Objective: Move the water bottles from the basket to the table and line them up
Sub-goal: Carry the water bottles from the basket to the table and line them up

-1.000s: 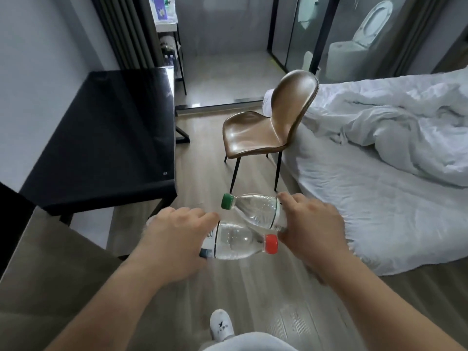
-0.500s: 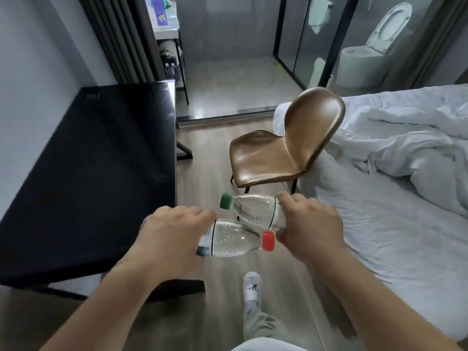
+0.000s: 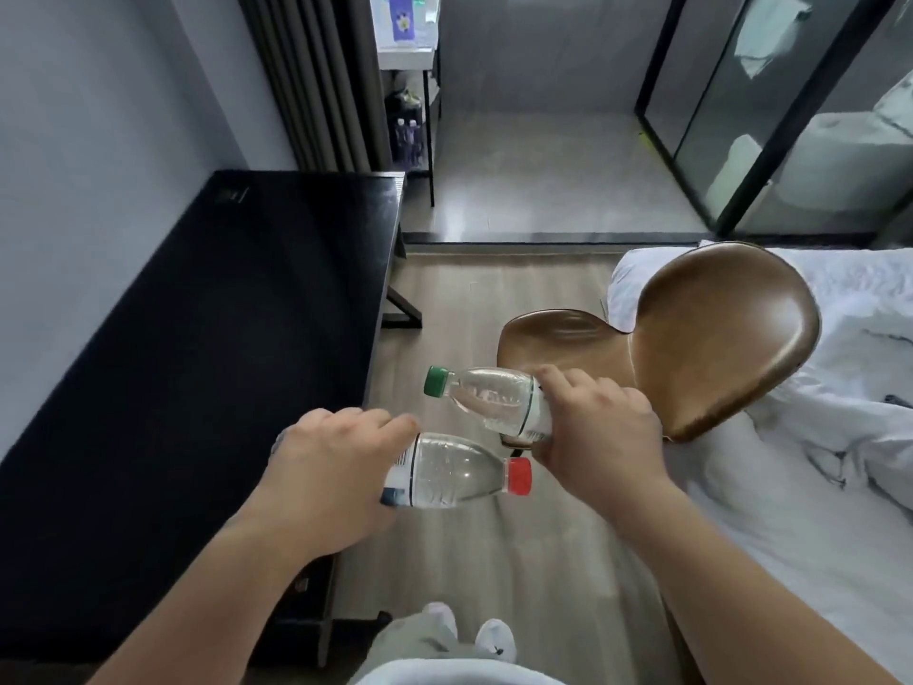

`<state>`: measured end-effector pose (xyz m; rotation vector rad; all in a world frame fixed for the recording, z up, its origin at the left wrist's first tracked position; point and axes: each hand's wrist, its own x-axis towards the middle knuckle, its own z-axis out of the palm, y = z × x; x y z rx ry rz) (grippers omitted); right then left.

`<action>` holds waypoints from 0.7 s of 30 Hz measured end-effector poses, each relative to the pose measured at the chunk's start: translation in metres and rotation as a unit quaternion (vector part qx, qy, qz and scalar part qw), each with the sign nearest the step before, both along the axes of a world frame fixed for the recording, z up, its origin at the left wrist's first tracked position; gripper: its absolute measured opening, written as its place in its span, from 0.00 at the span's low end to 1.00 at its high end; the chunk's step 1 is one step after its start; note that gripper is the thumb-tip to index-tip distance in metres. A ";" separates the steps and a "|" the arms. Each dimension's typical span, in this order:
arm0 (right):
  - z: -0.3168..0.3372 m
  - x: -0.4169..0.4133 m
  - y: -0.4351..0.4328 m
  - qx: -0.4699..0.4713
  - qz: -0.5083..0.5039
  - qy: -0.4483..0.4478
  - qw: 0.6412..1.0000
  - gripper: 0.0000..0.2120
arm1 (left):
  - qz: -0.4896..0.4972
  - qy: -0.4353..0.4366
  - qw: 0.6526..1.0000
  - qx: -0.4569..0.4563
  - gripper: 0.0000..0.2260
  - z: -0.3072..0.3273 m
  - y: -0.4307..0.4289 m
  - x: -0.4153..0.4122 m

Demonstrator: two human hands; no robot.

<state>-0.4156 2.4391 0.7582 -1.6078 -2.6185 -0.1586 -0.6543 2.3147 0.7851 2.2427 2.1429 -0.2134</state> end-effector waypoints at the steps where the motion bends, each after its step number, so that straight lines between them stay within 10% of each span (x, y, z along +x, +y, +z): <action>1: -0.001 -0.009 0.015 0.000 0.004 -0.002 1.000 0.31 | 0.001 0.002 1.000 -0.001 0.24 -0.003 0.013 -0.007; 21: 0.007 -0.247 0.266 -0.033 0.121 -0.051 0.991 0.30 | 0.095 -0.060 0.992 0.063 0.29 -0.034 0.235 -0.221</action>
